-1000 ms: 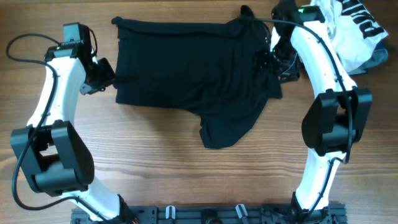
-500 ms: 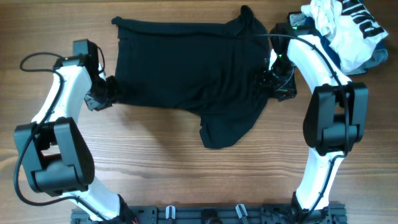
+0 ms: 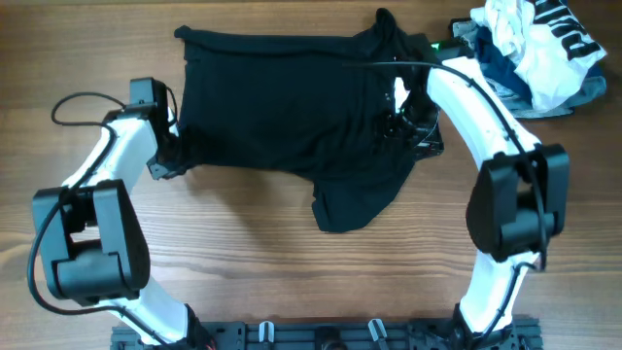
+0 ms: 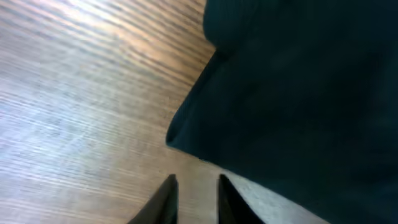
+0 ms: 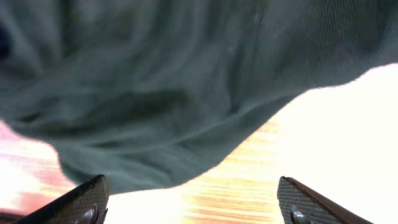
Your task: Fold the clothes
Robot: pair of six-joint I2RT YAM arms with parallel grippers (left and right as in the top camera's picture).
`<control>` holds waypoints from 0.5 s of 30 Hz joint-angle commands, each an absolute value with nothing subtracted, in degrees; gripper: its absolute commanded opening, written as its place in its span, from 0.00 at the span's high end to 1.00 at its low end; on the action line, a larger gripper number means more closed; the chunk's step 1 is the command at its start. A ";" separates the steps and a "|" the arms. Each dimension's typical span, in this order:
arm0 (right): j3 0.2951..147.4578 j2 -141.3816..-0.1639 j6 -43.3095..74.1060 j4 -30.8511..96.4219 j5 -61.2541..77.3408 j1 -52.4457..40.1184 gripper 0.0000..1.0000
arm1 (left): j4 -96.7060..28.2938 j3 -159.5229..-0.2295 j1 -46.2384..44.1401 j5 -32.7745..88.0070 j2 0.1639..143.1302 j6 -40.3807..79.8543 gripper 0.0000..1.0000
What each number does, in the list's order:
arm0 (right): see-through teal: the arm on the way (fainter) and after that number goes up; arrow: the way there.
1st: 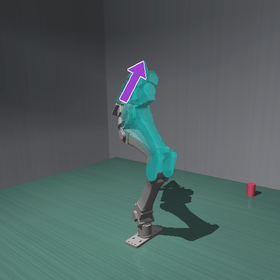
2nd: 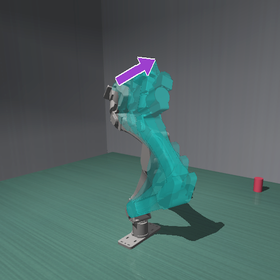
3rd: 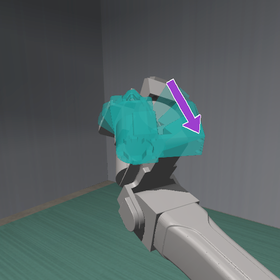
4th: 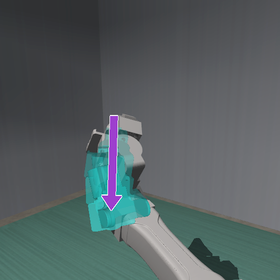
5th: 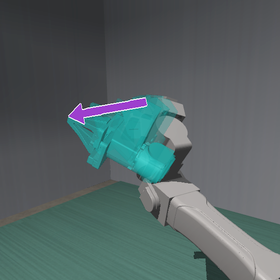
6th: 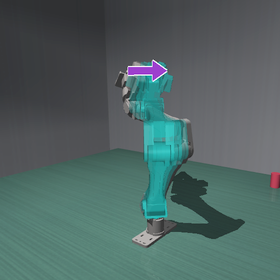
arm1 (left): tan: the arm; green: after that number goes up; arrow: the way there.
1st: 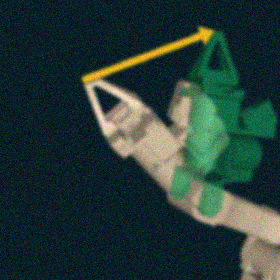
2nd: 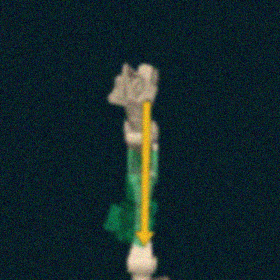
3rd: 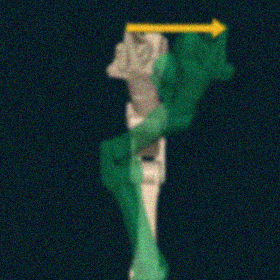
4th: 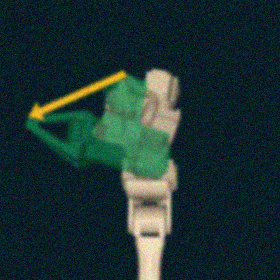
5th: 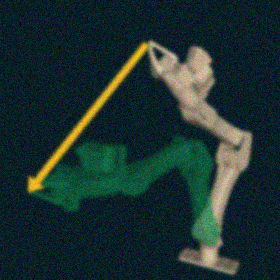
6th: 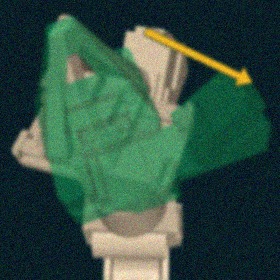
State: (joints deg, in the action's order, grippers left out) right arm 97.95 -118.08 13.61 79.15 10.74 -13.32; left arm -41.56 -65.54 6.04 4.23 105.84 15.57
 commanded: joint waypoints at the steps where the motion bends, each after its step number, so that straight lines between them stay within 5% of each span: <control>1: 97.73 -116.44 12.19 79.88 11.90 -13.65 0.12 | -37.47 -62.11 5.74 4.71 105.34 13.67 0.64; 3: 97.73 -116.27 12.19 80.07 12.27 -14.24 0.01 | -35.22 -61.32 5.72 4.71 105.34 13.69 0.55; 10: 97.73 -114.32 11.22 79.99 10.11 -15.90 0.00 | -30.11 -61.01 5.74 4.73 105.43 13.67 0.37; 13: 97.73 -114.19 10.50 79.79 10.13 -15.90 0.00 | -28.16 -61.01 5.72 4.73 105.45 13.67 0.38; 15: 97.73 -114.19 10.55 79.72 10.13 -15.90 0.00 | -27.77 -61.01 5.72 5.74 105.45 13.67 0.48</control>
State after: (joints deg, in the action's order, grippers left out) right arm 97.95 -116.01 11.79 79.85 10.90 -15.92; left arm -28.58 -61.52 5.93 4.43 105.75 14.06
